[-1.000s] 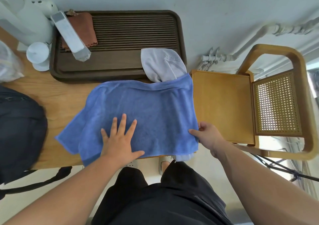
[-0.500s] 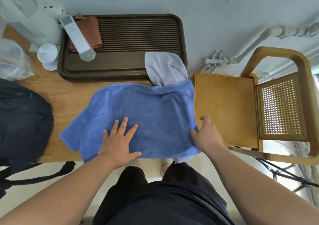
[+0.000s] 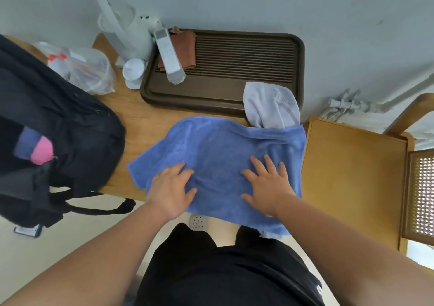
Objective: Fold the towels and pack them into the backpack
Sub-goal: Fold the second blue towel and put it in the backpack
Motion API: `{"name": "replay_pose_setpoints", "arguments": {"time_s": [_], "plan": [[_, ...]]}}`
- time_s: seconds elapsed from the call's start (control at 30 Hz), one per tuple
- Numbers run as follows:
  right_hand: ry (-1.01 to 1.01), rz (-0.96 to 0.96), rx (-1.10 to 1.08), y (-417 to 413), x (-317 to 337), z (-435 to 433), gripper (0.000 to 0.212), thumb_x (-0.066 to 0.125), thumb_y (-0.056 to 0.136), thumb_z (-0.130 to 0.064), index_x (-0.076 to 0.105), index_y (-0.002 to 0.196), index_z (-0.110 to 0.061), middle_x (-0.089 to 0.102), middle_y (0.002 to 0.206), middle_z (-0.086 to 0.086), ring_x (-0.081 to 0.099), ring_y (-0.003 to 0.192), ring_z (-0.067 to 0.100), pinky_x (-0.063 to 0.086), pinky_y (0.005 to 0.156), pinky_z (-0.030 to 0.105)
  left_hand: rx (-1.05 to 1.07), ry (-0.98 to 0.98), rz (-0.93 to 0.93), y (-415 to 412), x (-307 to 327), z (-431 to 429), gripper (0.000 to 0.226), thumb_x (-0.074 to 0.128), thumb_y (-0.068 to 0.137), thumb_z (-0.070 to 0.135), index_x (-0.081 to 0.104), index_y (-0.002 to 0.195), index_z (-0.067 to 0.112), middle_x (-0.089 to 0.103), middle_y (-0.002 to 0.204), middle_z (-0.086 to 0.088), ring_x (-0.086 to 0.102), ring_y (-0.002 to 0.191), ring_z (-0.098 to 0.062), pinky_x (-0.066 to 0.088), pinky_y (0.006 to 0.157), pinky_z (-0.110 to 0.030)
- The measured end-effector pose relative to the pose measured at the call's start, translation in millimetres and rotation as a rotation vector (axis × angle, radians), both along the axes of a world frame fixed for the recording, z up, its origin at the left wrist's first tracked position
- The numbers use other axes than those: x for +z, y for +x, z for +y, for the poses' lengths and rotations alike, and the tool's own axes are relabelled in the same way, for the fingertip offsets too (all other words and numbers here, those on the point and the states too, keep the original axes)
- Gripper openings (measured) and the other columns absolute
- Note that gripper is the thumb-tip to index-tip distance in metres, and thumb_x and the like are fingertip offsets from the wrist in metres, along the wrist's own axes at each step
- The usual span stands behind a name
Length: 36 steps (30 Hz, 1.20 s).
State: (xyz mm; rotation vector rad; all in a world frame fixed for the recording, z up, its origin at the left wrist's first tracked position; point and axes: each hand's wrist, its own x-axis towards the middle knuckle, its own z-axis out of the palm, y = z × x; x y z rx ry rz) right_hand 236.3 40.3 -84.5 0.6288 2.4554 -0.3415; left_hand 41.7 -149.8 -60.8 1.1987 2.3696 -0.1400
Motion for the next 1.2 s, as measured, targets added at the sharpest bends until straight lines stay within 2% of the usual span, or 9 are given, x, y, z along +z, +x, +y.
{"name": "replay_pose_setpoints", "arguments": {"time_s": [0.13, 0.27, 0.4, 0.5, 0.63, 0.73, 0.87, 1.07, 1.2], "plan": [[0.075, 0.072, 0.032, -21, 8, -9, 0.073, 0.039, 0.091, -0.07, 0.021, 0.152, -0.034, 0.004, 0.164, 0.009, -0.007, 0.152, 0.038, -0.003, 0.121, 0.059, 0.417, 0.157, 0.131, -37, -3, -20, 0.044, 0.06, 0.093, 0.039, 0.055, 0.132, 0.021, 0.051, 0.135, -0.006, 0.049, 0.122, -0.033, 0.046, 0.098, -0.046], [0.039, 0.093, 0.065, -49, 8, -29, 0.072, 0.044, 0.093, -0.065, 0.022, 0.154, -0.035, 0.002, 0.166, 0.007, -0.005, 0.153, 0.036, 0.003, 0.121, 0.056, 0.958, 0.137, -0.051, -77, -20, -35, 0.047, 0.061, 0.092, 0.038, 0.055, 0.129, 0.008, 0.052, 0.129, -0.017, 0.056, 0.112, -0.04, 0.049, 0.095, -0.048], [0.028, 0.003, 0.044, -69, 0, -53, 0.073, 0.043, 0.093, -0.064, 0.015, 0.156, -0.041, -0.004, 0.166, 0.002, -0.001, 0.152, 0.033, 0.01, 0.121, 0.051, 1.013, -0.021, -0.233, -93, -50, -42, 0.026, 0.058, 0.089, 0.032, 0.064, 0.106, 0.012, 0.063, 0.096, -0.007, 0.063, 0.089, -0.031, 0.056, 0.082, -0.043], [-0.011, -0.023, -0.061, -76, 0, -63, 0.074, 0.049, 0.091, -0.061, 0.018, 0.154, -0.039, -0.002, 0.164, 0.0, -0.002, 0.153, 0.031, 0.012, 0.121, 0.05, 1.167, 0.071, -0.403, -97, -47, -37, 0.009, 0.063, 0.086, 0.021, 0.064, 0.089, 0.012, 0.068, 0.092, -0.01, 0.065, 0.084, -0.034, 0.056, 0.076, -0.043], [-0.01, -0.05, -0.1, -89, 5, -64, 0.068, 0.047, 0.091, -0.062, 0.023, 0.15, -0.038, 0.007, 0.16, -0.001, 0.005, 0.151, 0.03, 0.023, 0.117, 0.05, 1.087, 0.276, -0.428, -105, -30, -22, 0.007, 0.056, 0.092, 0.012, 0.058, 0.085, 0.01, 0.066, 0.095, -0.016, 0.063, 0.088, -0.037, 0.054, 0.08, -0.044], [-0.027, -0.088, -0.131, -100, 13, -60, 0.065, 0.047, 0.091, -0.064, 0.028, 0.147, -0.039, 0.011, 0.156, -0.002, 0.013, 0.147, 0.027, 0.028, 0.115, 0.048, 0.932, 0.486, -0.371, -113, -6, -22, 0.011, 0.051, 0.086, 0.033, 0.049, 0.088, 0.023, 0.063, 0.088, -0.004, 0.062, 0.084, -0.032, 0.054, 0.08, -0.045], [-0.044, -0.197, -0.135, -117, 30, -57, 0.066, 0.041, 0.091, -0.071, 0.031, 0.149, -0.04, 0.02, 0.157, -0.003, 0.025, 0.145, 0.027, 0.028, 0.114, 0.049, 0.703, 0.645, -0.449, -128, 26, -18, 0.025, 0.056, 0.095, 0.02, 0.039, 0.077, 0.024, 0.052, 0.074, 0.001, 0.051, 0.067, -0.017, 0.041, 0.061, -0.033], [-0.589, 0.493, -0.8, -181, 85, -69, 0.039, 0.051, 0.096, -0.057, 0.061, 0.123, -0.03, 0.065, 0.112, -0.002, 0.065, 0.102, 0.016, 0.052, 0.09, 0.034, 0.317, 0.643, -0.599, -143, 59, 1, 0.014, 0.056, 0.096, 0.017, 0.056, 0.09, 0.03, 0.062, 0.078, 0.004, 0.059, 0.074, -0.016, 0.049, 0.068, -0.034], [-0.83, 0.534, -1.046, -214, 110, -78, 0.053, 0.059, 0.09, -0.055, 0.064, 0.108, -0.006, 0.073, 0.091, 0.008, 0.067, 0.073, 0.014, 0.052, 0.067, 0.028, 0.18, 0.669, -0.802, -134, 65, 7, 0.017, 0.057, 0.094, 0.021, 0.063, 0.107, 0.029, 0.071, 0.091, 0.01, 0.067, 0.09, -0.012, 0.055, 0.082, -0.038]]}}
